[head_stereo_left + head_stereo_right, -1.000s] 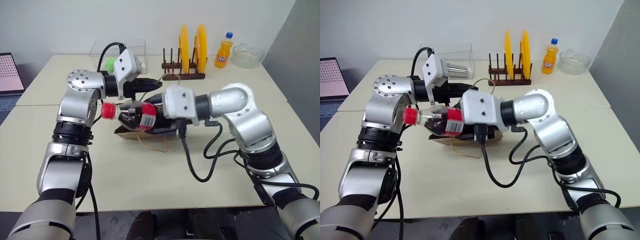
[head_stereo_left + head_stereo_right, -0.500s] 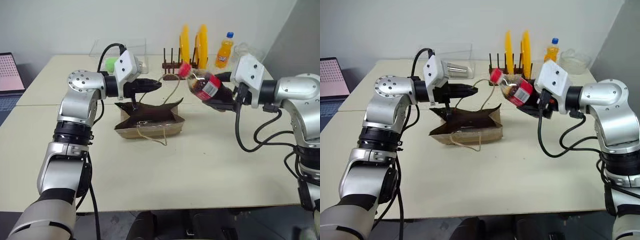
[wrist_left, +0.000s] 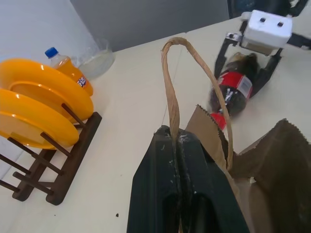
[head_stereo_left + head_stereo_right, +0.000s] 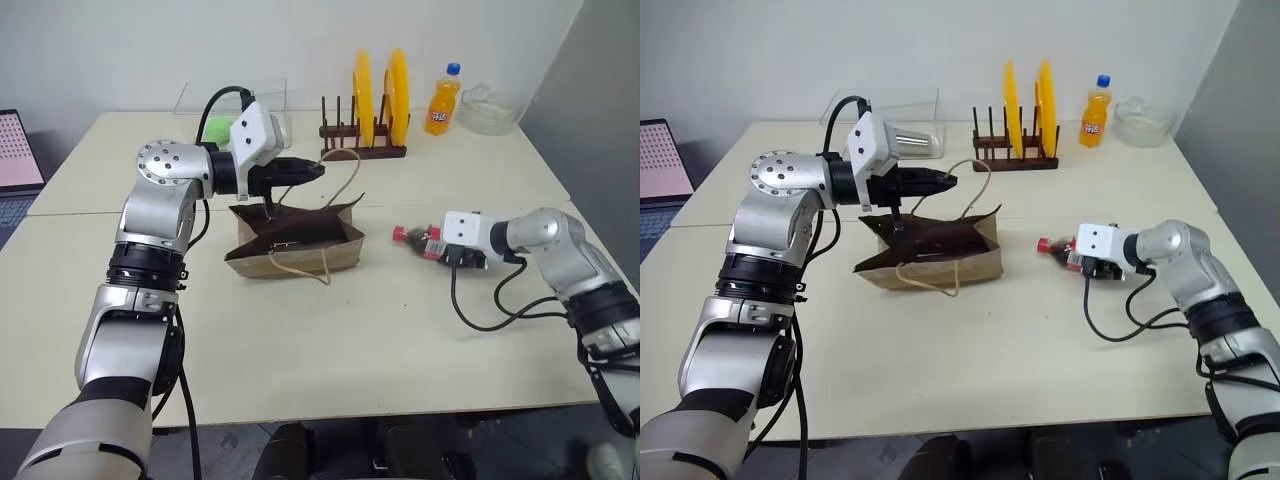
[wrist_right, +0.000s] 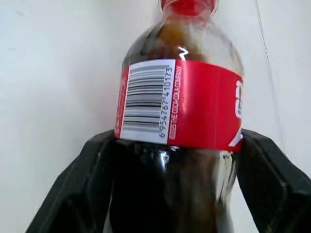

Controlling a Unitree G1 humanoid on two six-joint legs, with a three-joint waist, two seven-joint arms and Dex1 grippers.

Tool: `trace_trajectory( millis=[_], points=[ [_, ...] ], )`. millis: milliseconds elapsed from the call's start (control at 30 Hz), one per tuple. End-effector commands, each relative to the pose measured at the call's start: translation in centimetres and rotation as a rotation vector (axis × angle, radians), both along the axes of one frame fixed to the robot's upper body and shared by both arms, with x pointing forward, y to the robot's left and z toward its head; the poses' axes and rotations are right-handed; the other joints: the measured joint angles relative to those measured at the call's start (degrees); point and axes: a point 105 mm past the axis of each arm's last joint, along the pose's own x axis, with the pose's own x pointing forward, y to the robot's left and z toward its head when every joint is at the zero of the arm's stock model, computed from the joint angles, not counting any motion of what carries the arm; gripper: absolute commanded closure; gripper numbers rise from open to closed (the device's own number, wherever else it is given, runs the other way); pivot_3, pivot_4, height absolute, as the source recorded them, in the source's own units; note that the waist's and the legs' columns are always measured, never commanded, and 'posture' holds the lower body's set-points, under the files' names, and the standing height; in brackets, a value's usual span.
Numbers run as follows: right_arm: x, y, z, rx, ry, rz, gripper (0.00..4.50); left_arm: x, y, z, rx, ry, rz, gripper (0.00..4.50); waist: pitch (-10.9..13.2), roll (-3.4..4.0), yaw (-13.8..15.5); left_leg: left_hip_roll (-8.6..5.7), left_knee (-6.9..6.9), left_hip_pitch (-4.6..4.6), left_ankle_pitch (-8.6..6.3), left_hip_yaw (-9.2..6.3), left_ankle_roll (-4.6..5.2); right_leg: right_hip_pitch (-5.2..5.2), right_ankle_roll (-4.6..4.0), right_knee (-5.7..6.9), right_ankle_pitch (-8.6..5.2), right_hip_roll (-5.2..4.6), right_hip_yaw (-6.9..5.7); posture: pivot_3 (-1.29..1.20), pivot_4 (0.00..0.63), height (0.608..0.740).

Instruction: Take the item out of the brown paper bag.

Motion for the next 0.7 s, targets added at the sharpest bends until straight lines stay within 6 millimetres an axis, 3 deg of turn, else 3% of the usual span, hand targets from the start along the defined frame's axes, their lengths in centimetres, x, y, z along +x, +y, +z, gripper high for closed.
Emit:
trace_trajectory(
  millis=[33,100,233,367,600,700],
  points=[
    [0.8,0.2,1.1,-0.016,-0.045,0.030,1.33,-0.5,0.0,1.3,-0.001,-0.054,-0.016,4.50,0.0,0.00,0.1,0.00,0.00,0.00,0.00,-0.01,0.00,0.01,0.00,-0.01,0.00,0.00,-0.02,0.00,0.150,0.740],
    [0.9,0.3,1.1,-0.012,-0.028,0.033,1.33,-0.5,0.0,1.3,0.000,-0.054,-0.013,4.50,0.0,0.00,0.1,0.01,0.00,-0.02,0.00,-0.01,0.00,0.02,0.00,-0.01,0.00,0.00,-0.03,0.00,0.150,0.740],
    [1.0,0.1,1.2,-0.025,-0.012,0.039,0.03,-0.5,0.0,1.3,0.000,-0.054,-0.010,4.50,0.0,0.00,0.1,0.00,0.00,-0.01,0.00,0.01,0.00,0.03,0.00,-0.01,0.00,-0.01,-0.02,0.00,0.150,0.740],
    [0.7,-0.3,1.8,-0.005,0.011,0.046,0.03,-0.4,0.1,1.2,-0.002,-0.052,-0.005,4.50,0.0,0.00,0.1,0.00,0.00,-0.01,0.00,0.00,0.00,0.03,0.00,0.00,0.00,-0.01,-0.03,0.00,0.150,0.740],
    [-2.9,-1.5,5.3,0.214,0.037,0.071,0.03,-0.5,0.2,1.1,-0.006,-0.050,0.002,4.50,0.0,0.01,0.4,0.00,0.01,-0.05,0.00,-0.06,0.01,0.05,0.00,-0.02,0.00,-0.02,-0.09,0.00,0.150,0.740],
    [-5.2,-1.0,7.3,0.326,0.015,0.090,0.03,-0.3,0.3,1.0,-0.008,-0.045,0.009,4.50,0.0,0.00,0.5,0.00,0.01,-0.07,-0.01,-0.09,0.02,0.07,0.00,-0.03,0.00,-0.04,-0.13,0.00,0.150,0.740]
  ],
)
